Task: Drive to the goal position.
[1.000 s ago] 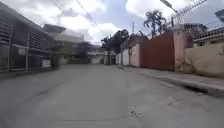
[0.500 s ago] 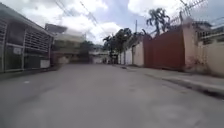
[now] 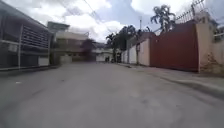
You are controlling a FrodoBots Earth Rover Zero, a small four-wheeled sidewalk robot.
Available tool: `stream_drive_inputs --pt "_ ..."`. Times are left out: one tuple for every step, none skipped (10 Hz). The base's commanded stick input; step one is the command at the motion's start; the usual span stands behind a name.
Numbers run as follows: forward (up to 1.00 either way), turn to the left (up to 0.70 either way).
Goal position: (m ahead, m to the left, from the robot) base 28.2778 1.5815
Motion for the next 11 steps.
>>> stream_drive_inputs --pt "1.0 0.0" --pt "1.0 0.0" --pt "1.0 0.0" --pt "1.0 -0.02" --pt "1.0 -0.02" --pt "1.0 -0.03" --pt "1.0 -0.39" --pt "1.0 -0.4" --pt "1.0 -0.39" --pt "1.0 -0.13" --pt "1.0 0.0"
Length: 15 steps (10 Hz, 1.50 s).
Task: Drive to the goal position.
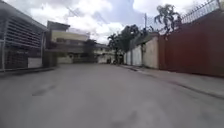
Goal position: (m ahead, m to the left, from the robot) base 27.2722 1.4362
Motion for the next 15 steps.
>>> stream_drive_inputs --pt "1.0 0.0" --pt "1.0 0.0" --pt "1.0 -0.02" --pt "1.0 -0.02" --pt "1.0 -0.02" --pt "1.0 -0.02" --pt "1.0 -0.02" --pt "1.0 -0.02" --pt "1.0 -0.02" --pt "1.0 -0.02" --pt "1.0 -0.02" --pt "1.0 -0.02" --pt "1.0 -0.02" --pt "1.0 -0.02" --pt "1.0 -0.02"
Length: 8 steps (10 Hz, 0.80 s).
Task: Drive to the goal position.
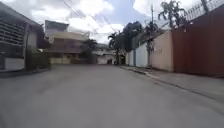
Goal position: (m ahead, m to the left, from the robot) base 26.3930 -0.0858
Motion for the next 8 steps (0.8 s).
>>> stream_drive_inputs --pt "1.0 -0.02" --pt "1.0 -0.02" --pt "1.0 -0.02" --pt "1.0 -0.02" --pt "1.0 -0.02" --pt "1.0 -0.02" --pt "1.0 -0.02" --pt "1.0 -0.02"
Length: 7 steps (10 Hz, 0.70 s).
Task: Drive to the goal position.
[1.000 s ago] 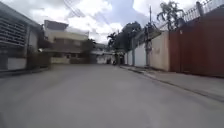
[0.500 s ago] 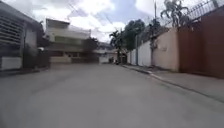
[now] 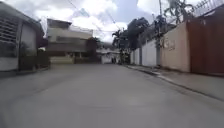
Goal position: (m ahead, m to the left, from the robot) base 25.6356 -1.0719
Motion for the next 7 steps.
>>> stream_drive_inputs --pt "1.0 -0.02" --pt "1.0 -0.02" --pt "1.0 -0.02" --pt "1.0 -0.02" --pt "1.0 -0.02" --pt "1.0 -0.02" --pt "1.0 -0.02"
